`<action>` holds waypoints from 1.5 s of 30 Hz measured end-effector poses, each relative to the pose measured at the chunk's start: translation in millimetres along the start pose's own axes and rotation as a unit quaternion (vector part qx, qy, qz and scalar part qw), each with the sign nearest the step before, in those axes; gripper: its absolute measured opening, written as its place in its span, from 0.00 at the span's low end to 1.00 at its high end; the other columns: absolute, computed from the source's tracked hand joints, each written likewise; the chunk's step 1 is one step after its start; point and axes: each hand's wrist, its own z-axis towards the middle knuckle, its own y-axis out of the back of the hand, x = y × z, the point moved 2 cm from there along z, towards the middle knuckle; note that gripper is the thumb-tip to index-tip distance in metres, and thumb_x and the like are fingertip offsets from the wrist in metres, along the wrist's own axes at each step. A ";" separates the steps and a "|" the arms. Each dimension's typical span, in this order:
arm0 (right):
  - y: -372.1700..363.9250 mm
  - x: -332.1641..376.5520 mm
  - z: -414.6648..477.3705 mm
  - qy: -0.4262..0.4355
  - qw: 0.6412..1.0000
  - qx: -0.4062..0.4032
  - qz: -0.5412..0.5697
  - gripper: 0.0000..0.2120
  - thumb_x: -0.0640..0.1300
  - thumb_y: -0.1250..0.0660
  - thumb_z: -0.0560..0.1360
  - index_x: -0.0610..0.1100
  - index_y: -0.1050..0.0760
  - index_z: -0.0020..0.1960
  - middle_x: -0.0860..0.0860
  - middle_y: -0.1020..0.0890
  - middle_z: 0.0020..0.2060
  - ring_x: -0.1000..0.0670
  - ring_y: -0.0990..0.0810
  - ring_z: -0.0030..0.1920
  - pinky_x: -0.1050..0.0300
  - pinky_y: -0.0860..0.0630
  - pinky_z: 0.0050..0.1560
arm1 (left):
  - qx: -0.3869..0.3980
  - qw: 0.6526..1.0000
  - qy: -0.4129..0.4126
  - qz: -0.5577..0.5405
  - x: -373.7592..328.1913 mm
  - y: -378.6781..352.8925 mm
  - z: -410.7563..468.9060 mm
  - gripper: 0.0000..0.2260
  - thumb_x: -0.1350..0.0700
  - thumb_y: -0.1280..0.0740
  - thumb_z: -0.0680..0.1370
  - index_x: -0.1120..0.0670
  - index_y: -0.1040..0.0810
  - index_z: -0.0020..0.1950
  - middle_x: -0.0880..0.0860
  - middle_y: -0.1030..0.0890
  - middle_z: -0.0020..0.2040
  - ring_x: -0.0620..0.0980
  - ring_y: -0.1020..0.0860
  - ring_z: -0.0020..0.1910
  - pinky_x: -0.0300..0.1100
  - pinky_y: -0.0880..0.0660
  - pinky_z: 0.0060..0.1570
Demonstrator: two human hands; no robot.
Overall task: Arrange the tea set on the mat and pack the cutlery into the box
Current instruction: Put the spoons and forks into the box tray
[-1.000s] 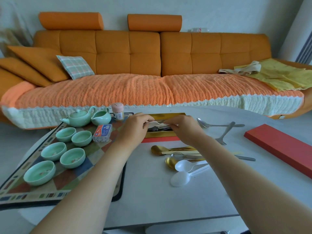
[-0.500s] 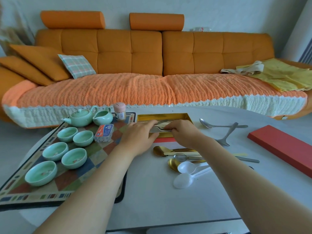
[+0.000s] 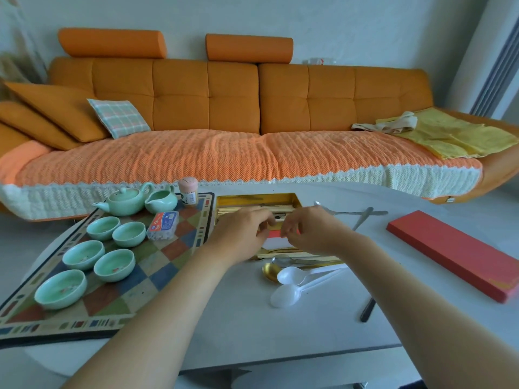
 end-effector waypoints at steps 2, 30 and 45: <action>-0.9 -2.1 -10.0 -0.011 0.999 0.050 -0.007 0.10 0.48 0.36 0.71 0.56 0.16 0.44 0.61 0.17 0.40 0.61 0.23 0.40 0.65 0.28 0.42 | 0.068 0.997 0.015 -0.023 -10.9 -5.7 -1.5 0.04 0.50 0.34 0.76 0.44 0.20 0.49 0.41 0.23 0.44 0.43 0.25 0.43 0.43 0.26 0.41; -1.8 0.1 13.5 -0.047 0.996 -0.065 0.046 0.17 0.41 0.42 0.81 0.53 0.21 0.63 0.52 0.18 0.50 0.51 0.21 0.43 0.53 0.23 0.44 | -0.116 0.988 0.083 -0.063 23.1 8.3 1.7 0.12 0.58 0.33 0.79 0.49 0.18 0.61 0.46 0.18 0.55 0.45 0.21 0.50 0.35 0.29 0.47; -40.1 3.4 66.7 -0.077 0.993 -0.040 0.078 0.16 0.39 0.41 0.80 0.50 0.18 0.58 0.51 0.19 0.58 0.51 0.22 0.52 0.62 0.30 0.49 | 0.098 0.985 0.088 0.113 57.6 -4.3 -3.0 0.27 0.41 0.43 0.81 0.47 0.40 0.78 0.48 0.35 0.75 0.51 0.40 0.73 0.51 0.41 0.71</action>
